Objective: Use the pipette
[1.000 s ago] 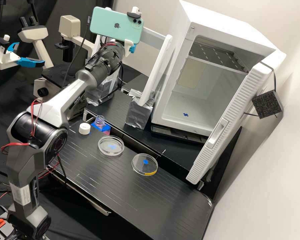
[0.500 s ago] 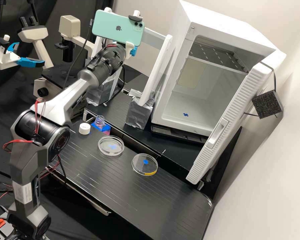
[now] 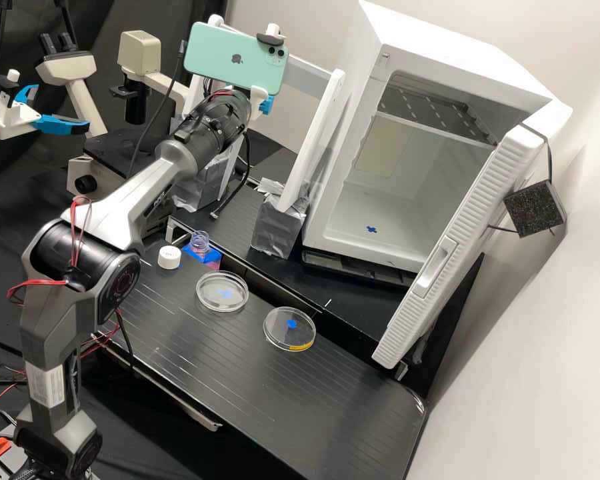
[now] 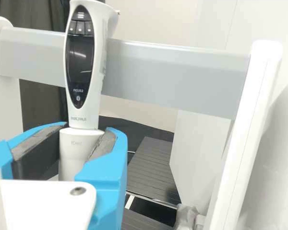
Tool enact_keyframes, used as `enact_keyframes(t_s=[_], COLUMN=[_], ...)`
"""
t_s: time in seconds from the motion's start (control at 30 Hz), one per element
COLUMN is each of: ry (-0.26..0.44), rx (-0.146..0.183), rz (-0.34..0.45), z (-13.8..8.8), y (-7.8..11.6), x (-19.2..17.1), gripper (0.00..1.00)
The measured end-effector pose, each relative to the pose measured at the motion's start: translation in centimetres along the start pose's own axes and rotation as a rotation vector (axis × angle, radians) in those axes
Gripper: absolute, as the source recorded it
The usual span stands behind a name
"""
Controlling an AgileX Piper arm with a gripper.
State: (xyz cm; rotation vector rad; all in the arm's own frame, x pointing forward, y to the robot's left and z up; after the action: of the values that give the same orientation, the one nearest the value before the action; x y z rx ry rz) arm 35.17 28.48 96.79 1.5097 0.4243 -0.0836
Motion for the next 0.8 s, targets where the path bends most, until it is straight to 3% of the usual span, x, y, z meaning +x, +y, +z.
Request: enact_keyframes(t_s=[0.8], ry=[-0.045], rx=[-0.026], rz=[-0.014], z=[0.8], y=[-0.6], x=[1.0], gripper=[0.0])
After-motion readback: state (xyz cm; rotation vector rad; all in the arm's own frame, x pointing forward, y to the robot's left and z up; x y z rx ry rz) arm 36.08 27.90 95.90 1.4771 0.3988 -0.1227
